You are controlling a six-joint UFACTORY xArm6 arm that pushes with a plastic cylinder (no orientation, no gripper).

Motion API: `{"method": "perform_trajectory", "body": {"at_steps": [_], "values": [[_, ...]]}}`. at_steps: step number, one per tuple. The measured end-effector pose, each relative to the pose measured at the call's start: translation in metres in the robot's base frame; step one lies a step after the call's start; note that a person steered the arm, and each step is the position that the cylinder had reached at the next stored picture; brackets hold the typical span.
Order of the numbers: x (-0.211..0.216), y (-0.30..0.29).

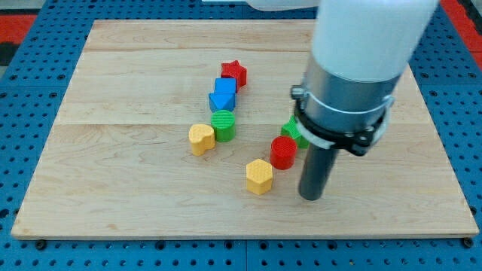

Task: Push hexagon close to the heart

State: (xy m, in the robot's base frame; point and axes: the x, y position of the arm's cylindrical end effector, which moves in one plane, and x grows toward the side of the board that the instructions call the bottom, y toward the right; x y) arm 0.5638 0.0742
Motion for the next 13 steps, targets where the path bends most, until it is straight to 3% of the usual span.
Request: {"method": "perform_trajectory", "body": {"at_steps": [2, 4, 5, 9, 13], "values": [[-0.018, -0.063], [-0.048, -0.047], [-0.051, -0.075], [-0.012, -0.124], [-0.018, -0.209]]}}
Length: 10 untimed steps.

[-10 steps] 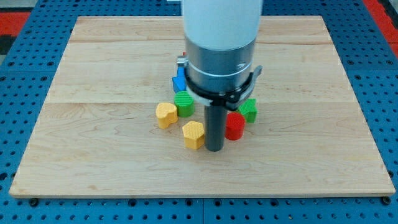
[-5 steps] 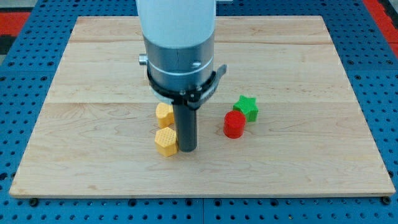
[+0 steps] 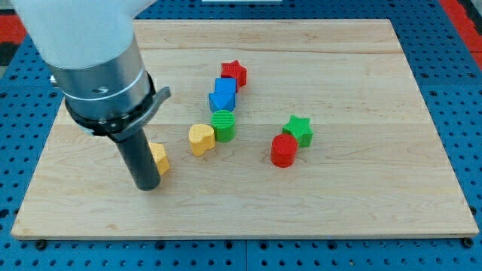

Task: Push hexagon close to the heart

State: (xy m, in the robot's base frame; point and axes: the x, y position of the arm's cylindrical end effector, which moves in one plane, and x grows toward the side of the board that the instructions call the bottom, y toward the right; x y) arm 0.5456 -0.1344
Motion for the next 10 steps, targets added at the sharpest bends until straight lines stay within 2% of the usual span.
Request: {"method": "perform_trajectory", "body": {"at_steps": [2, 3, 4, 10], "values": [[-0.021, -0.002], [-0.022, -0.035], [-0.042, -0.041], [-0.061, -0.003]]}}
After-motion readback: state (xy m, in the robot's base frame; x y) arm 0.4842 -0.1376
